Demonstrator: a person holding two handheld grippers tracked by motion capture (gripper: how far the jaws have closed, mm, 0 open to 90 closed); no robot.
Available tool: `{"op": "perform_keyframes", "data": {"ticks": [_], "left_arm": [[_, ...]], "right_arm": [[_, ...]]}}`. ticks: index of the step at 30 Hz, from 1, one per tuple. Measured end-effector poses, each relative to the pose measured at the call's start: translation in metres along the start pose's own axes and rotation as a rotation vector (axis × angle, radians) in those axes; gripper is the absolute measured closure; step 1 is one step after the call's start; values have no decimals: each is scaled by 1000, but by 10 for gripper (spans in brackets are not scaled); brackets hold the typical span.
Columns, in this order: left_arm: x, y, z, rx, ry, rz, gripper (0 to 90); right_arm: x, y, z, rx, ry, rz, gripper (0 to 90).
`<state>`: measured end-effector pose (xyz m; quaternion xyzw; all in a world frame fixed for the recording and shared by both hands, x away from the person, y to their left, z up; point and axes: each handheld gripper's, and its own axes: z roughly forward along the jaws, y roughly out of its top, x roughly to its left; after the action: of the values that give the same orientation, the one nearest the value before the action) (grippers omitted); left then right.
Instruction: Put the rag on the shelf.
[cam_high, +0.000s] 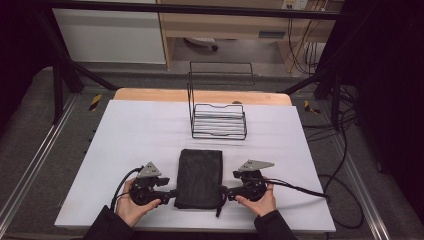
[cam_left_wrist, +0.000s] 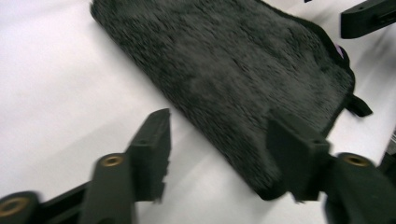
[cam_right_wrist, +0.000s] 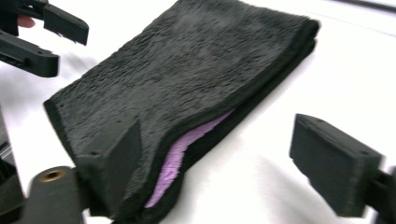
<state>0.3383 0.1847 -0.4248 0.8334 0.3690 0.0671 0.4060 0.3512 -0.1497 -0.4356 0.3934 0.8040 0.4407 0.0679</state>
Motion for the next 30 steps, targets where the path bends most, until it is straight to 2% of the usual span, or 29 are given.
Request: {"op": "perform_keyframes", "data": {"ticks": [5,10,13,16,18,27,30], "left_arm": [[8,9,0,-19,-9,-3,206],[12,19,3,-1,-4,26,95],[11,22,4,-5,-3,39,90],[11,29,5,2,26,38,99],[13,34,6,-2,27,37,106],[30,60,26,1,87,-11,150],[36,66,34,-3,103,-16,172]], "right_arm": [[-9,1,-5,-28,-4,13,87],[-14,1,-8,-44,-6,21,53],[-15,1,-9,-49,-18,19,45],[-15,1,-10,-50,-27,15,41],[-15,0,-9,-45,-29,16,40],[-14,-1,-9,-35,-45,4,38],[-14,-2,-8,-29,-44,6,38]]}}
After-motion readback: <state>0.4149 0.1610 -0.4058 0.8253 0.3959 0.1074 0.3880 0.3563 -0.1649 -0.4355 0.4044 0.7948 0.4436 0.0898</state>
